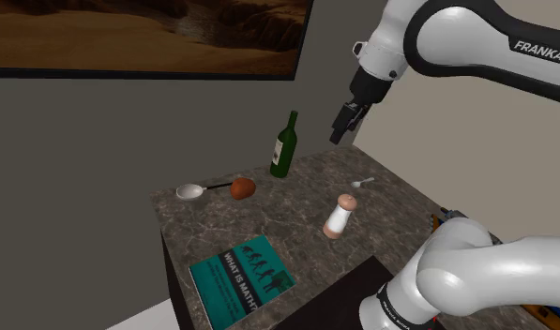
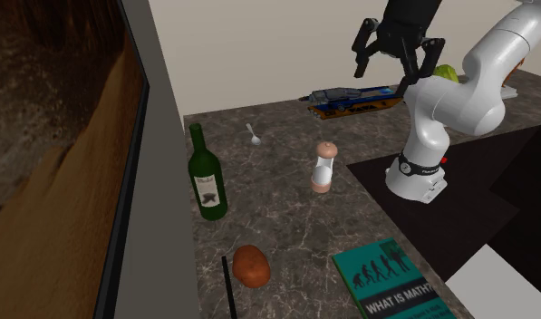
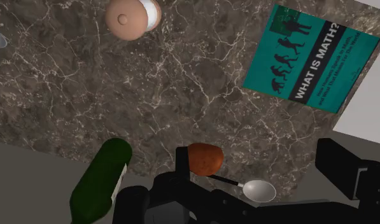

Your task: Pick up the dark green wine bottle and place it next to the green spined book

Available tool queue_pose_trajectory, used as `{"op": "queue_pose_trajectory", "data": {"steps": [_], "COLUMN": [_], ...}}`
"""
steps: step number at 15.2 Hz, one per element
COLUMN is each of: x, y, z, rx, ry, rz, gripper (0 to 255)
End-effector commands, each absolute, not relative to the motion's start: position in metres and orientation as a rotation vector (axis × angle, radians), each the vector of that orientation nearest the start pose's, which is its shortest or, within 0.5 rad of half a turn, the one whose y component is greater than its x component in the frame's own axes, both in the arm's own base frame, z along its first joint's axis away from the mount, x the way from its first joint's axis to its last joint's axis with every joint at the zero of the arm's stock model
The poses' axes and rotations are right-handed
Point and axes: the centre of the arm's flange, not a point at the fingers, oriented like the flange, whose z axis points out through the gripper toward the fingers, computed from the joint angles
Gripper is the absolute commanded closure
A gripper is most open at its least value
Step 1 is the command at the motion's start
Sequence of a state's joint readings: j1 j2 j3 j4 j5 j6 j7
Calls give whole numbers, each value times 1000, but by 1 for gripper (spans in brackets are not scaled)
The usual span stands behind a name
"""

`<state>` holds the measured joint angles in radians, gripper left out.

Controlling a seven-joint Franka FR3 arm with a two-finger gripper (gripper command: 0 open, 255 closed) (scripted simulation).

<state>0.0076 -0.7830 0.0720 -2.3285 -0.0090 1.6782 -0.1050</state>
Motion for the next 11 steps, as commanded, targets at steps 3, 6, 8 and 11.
{"op": "queue_pose_trajectory", "data": {"steps": [3,6,8,11], "x": [339,371,393,425], "y": [16,-7,-22,-45], "z": [606,596,590,579], "rx": [-3184,-3181,-3179,-3176], "ry": [-278,-295,-306,-322], "rz": [-199,-185,-175,-161], "gripper": [0,0,0,0]}}
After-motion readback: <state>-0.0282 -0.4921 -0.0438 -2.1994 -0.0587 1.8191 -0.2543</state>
